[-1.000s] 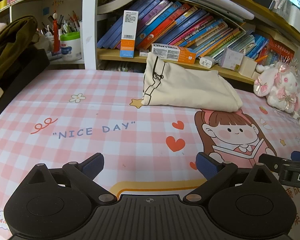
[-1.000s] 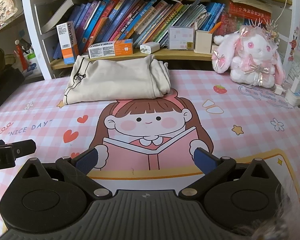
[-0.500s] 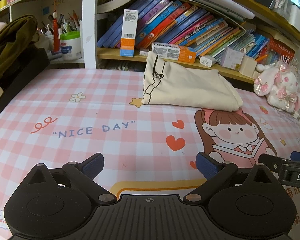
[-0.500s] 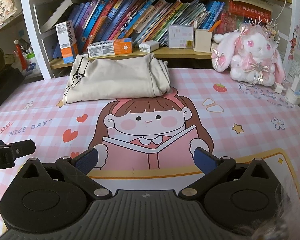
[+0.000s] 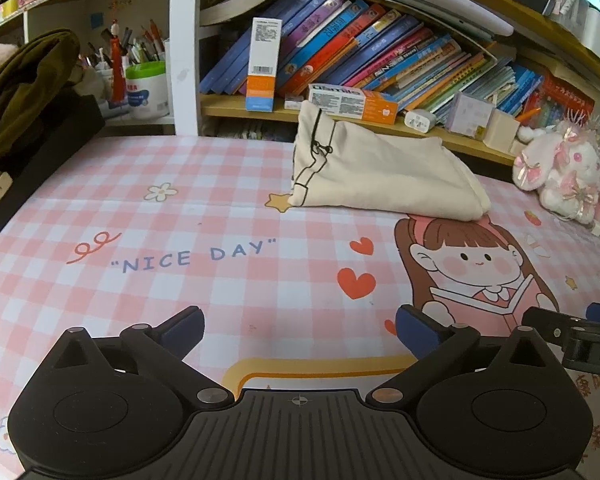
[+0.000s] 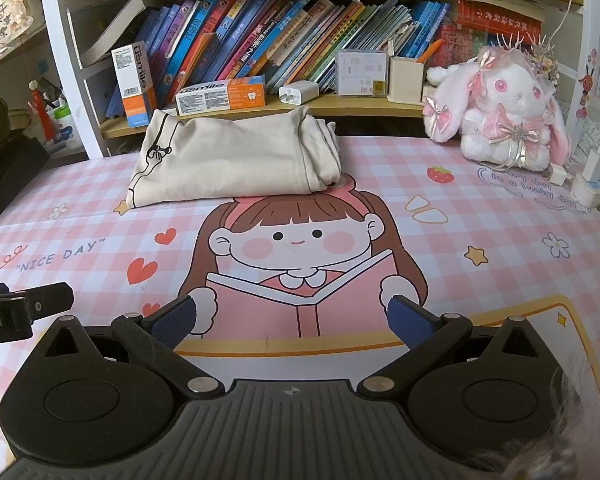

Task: Fold clothes

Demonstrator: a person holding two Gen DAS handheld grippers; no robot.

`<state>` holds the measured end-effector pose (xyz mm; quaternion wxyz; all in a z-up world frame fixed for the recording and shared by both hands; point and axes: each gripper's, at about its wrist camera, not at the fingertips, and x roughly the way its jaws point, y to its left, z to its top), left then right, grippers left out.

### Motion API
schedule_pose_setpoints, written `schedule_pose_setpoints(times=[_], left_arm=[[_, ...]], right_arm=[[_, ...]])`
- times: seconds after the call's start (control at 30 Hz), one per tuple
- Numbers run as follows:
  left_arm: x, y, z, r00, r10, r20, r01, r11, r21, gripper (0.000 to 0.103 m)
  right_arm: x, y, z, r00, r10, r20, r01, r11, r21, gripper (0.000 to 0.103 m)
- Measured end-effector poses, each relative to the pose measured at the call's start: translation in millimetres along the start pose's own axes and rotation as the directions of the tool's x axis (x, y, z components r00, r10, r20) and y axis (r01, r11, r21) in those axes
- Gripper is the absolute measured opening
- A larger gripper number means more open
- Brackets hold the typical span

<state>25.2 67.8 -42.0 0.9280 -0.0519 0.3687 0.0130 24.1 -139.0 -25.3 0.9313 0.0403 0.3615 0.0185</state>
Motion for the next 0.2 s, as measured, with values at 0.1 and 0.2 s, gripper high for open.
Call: schedule_pose_setpoints(times=[0.1,0.2], left_arm=[[-0.2,0.5,-0.7,1.000,0.001,0.000,-0.001,1.000,-0.003,0.103],[-1.4,-0.1,-1.0,1.000,-0.008,0.003,0.008,1.000,0.000,0.103]], right_arm=[[0.0,-0.2,-0.7,1.000,0.003,-0.003,-0.003,1.000,0.000,0.103],[0.7,0.1,-1.3,1.000,0.005,-0.007,-0.005,1.000,-0.001,0.103]])
